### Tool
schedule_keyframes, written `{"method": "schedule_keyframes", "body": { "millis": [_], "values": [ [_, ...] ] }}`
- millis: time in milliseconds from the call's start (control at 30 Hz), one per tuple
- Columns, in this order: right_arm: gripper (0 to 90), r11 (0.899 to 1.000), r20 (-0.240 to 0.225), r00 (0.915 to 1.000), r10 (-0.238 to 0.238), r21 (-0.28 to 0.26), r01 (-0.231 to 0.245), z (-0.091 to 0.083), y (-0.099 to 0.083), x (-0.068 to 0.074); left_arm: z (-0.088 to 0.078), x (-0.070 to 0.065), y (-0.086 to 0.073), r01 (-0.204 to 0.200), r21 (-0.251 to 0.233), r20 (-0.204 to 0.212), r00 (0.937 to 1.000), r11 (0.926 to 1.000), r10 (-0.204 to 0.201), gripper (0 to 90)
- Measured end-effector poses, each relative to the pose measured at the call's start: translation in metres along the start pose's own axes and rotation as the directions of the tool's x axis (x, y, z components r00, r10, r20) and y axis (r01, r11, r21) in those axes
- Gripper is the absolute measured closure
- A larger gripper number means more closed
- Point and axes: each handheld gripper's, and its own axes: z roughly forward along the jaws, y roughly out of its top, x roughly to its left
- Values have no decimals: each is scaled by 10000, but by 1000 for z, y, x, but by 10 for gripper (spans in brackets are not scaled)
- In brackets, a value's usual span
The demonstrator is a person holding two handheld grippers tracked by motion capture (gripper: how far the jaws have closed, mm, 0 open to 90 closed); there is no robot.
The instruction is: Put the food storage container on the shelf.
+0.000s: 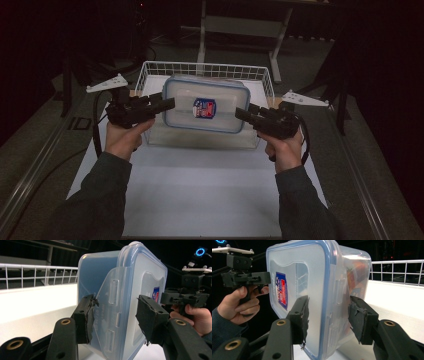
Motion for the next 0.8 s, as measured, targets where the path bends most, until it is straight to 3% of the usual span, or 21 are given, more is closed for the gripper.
{"method": "schedule_keyframes", "body": {
  "millis": [367,800],
  "values": [
    [516,9998,0,9999,157,-94,-157,14,16,-16,13,17,16,132,-132,-55,9999,9998,-133,491],
    [513,9987,195,9988,452,230,-457,31,18,-42,33,40,9,703,-144,-154,9974,9974,-705,490]
  ]
}}
